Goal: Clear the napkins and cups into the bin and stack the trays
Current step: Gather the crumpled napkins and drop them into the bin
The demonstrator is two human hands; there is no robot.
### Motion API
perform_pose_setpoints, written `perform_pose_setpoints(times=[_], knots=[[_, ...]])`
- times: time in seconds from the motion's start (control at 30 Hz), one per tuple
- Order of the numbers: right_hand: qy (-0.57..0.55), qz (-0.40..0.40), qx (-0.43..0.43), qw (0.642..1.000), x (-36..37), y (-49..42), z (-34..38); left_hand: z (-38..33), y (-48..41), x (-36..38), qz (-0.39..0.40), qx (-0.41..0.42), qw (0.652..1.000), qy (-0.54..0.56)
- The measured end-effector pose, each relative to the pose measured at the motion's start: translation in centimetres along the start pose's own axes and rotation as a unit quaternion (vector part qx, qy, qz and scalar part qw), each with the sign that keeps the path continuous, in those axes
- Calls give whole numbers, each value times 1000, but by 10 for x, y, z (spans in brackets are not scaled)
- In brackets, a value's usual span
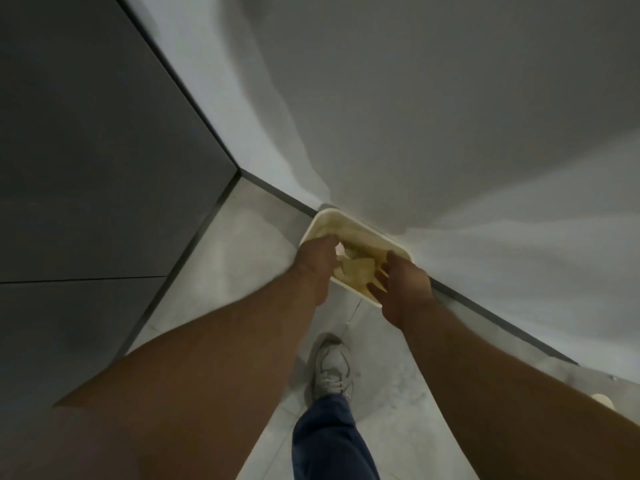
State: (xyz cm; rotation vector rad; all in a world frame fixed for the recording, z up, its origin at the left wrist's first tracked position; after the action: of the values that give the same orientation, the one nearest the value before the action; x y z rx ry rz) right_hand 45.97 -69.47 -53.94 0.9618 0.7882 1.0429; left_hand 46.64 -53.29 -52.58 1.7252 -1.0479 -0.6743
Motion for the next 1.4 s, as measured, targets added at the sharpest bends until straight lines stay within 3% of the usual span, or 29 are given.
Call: perform_pose_setpoints(times=[0.13,0.3,0.53,0.7,0.77,0.97,1.07,1.23,1.4], knots=[[40,-7,-45,998,12,29,14,-8,16,-15,5,39,999,-31],[111,4,-158,981,44,112,58,-60,94,-37,1,165,985,-47],[192,125,-347,909,110,329,156,-189,292,-86,-7,339,938,-68],[231,196,-449,840,148,490,186,-242,440,-143,14,413,910,-35],[246,239,-471,813,162,545,180,-248,491,-174,0,443,896,-24],[326,354,-485,730,208,648,105,-216,574,-304,-142,472,869,41],[385,365,-511,676,233,674,76,-190,586,-369,-220,463,856,67],[438,374,-527,625,284,701,34,-151,588,-462,-316,442,838,46],[471,375,-524,603,332,714,-18,-106,576,-542,-355,406,842,-5]])
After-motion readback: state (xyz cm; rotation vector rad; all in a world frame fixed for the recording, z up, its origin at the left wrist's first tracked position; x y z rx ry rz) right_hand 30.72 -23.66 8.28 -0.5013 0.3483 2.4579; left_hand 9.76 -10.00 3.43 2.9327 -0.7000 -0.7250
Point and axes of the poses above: each hand's wrist, its own y-axis away from the middle knuckle, its own x-axis out of the palm, z = x × y, the point moved 5 cm from there along -y, towards the middle knuckle, and after that the axes turned 5 degrees about y, right-handed, at the moved point
